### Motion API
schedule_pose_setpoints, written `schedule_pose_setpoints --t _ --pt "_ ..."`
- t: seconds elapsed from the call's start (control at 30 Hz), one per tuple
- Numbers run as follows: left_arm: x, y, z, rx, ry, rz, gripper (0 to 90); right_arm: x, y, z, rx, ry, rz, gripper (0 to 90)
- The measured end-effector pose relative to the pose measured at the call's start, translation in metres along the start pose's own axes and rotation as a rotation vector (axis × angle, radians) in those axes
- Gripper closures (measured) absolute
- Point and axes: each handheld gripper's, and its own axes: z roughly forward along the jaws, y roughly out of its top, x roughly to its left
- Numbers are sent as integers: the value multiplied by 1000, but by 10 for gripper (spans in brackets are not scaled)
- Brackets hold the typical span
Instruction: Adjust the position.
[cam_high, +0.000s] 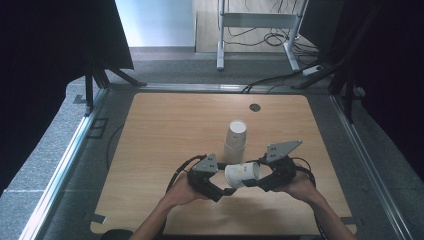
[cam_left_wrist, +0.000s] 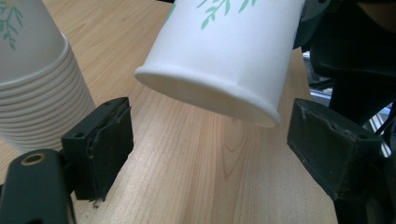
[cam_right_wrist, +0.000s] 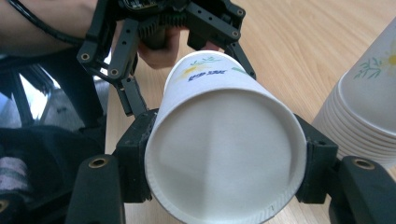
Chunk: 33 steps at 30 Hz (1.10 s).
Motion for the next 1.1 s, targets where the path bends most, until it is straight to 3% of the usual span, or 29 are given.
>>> schedule_pose_setpoints --t 0.27,0.53,0.83,1.1 --pt "0 0 -1 -17 -12 2 150 -1 -17 1 -88 27 14 363" --pt "0 -1 -1 -59 -55 -8 170 -3 -32 4 -168 64 22 364" --pt "2 -6 2 -79 -90 -18 235 -4 -36 7 -199 95 21 364" --pt "3 -7 2 -89 -97 -16 277 -5 -36 7 -202 104 22 364"
